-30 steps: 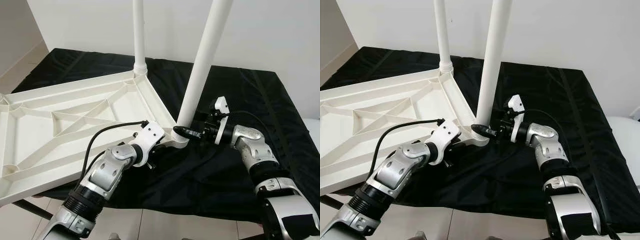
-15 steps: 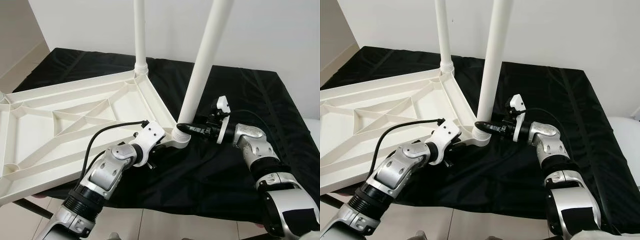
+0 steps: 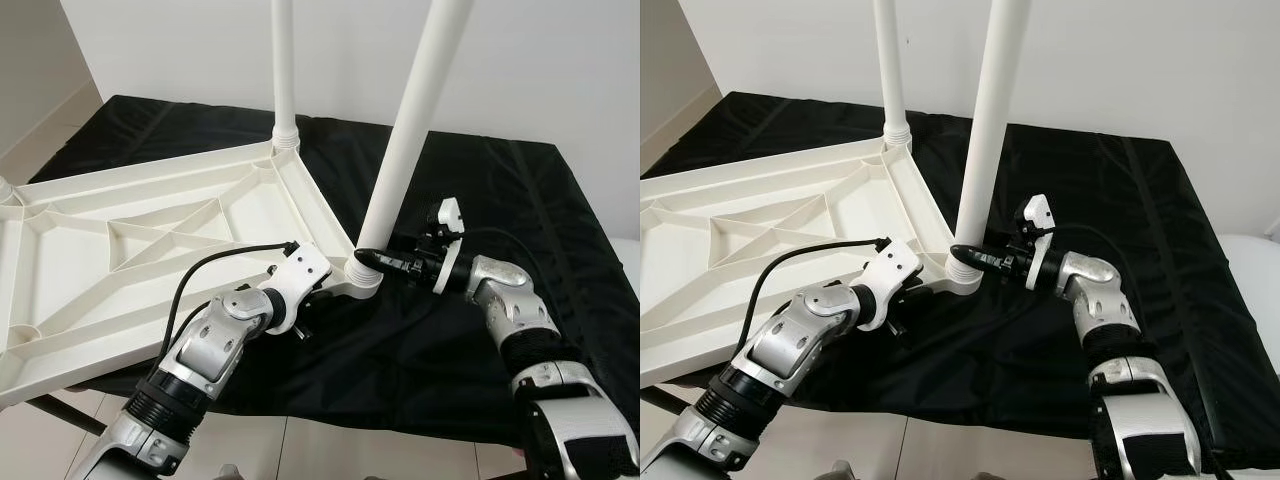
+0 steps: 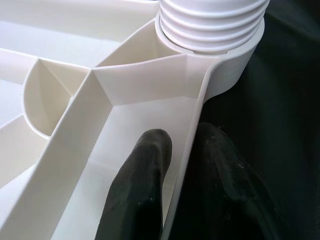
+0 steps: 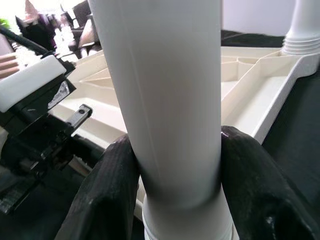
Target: Building children table
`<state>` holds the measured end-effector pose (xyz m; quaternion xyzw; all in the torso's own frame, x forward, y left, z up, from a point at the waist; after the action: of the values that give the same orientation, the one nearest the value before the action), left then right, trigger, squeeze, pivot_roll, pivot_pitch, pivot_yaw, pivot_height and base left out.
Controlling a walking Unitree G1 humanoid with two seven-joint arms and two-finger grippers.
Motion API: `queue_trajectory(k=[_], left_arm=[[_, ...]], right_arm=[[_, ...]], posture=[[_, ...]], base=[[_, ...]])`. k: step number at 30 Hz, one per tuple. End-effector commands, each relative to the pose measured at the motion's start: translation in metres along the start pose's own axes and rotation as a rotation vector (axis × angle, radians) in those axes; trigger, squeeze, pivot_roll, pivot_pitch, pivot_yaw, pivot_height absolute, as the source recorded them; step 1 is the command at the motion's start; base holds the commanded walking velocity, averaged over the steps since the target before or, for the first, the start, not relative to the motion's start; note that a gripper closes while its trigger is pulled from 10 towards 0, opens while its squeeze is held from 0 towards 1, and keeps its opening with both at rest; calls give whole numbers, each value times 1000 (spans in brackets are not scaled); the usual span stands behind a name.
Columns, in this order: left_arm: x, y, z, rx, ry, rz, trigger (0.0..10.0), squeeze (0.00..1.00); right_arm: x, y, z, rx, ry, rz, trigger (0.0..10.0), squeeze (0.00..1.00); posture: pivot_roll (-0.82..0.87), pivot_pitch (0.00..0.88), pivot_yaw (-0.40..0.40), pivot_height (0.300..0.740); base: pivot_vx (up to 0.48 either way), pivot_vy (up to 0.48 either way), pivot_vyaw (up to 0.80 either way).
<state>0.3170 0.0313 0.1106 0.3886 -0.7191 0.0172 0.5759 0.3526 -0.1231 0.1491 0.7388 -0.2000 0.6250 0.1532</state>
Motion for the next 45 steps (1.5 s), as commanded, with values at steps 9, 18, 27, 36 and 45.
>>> queue_trajectory(k=[9,18,27,36,45], left_arm=[[5,-2,11,-71,-4,31,10000,0],[5,-2,11,-71,-2,32,10000,0],[4,-1,11,-71,0,30,10000,0],[4,-1,12,-73,4,28,10000,0],[4,-1,12,-72,7,27,10000,0]], right_arm=[[4,-13,-12,-47,-7,67,0,0],[4,-21,-28,-151,-17,118,0,0],[-8,-28,-34,-299,-97,146,0,0],[-15,-34,-38,-511,-129,182,0,0],[-20,-42,-41,-662,-112,191,0,0]], posture=[[-4,3,-19,740],[-6,10,-20,740],[-5,17,-20,740],[-7,24,-19,740],[-1,26,-18,740]], base=[[0,0,0],[0,0,0],[0,0,0],[0,0,0],[0,0,0]])
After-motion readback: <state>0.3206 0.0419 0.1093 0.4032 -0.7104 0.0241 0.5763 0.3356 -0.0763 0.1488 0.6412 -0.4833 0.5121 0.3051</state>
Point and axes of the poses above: a point about 5 cm out from each wrist's last joint towards the gripper, its own y axis pointing back from the gripper into the wrist, its own x axis along the axis of the wrist's last joint, z = x × y, the point moved 4 cm from there along -y, pointing out of the wrist towards the gripper, and after that the axes turned 12 degrees about -y, right-handed, at the moved point
